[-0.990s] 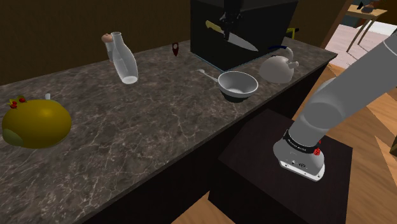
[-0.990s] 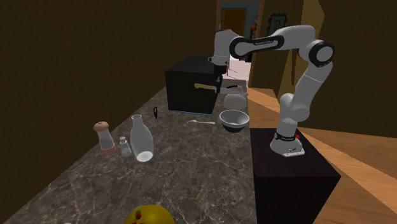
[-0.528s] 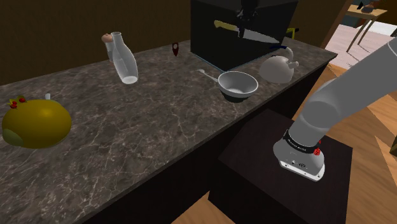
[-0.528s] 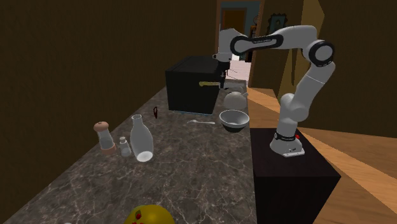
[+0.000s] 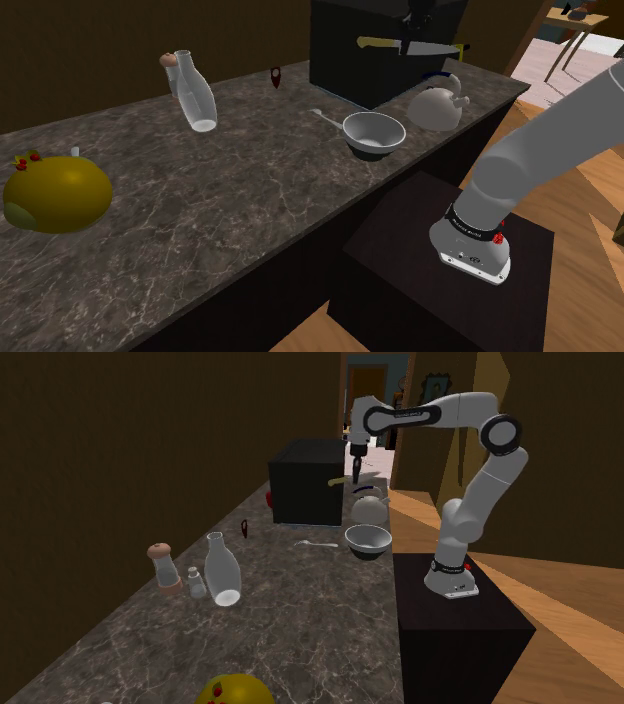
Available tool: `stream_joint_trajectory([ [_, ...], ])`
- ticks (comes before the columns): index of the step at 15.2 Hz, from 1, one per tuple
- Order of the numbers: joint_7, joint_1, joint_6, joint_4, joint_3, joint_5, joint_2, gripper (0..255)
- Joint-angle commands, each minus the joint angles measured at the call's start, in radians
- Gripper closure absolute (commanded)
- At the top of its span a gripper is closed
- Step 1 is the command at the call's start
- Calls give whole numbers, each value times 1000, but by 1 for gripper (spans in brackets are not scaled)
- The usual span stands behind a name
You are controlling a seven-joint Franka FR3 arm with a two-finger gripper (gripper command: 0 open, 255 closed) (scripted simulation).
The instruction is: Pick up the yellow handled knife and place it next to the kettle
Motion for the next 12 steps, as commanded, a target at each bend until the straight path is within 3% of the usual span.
stream_joint_trajectory([
  [1, -50, -22, 1, 15, -39, -13, 11, 255],
  [12, -346, -110, -2, 173, -238, -2, 158, 255],
])
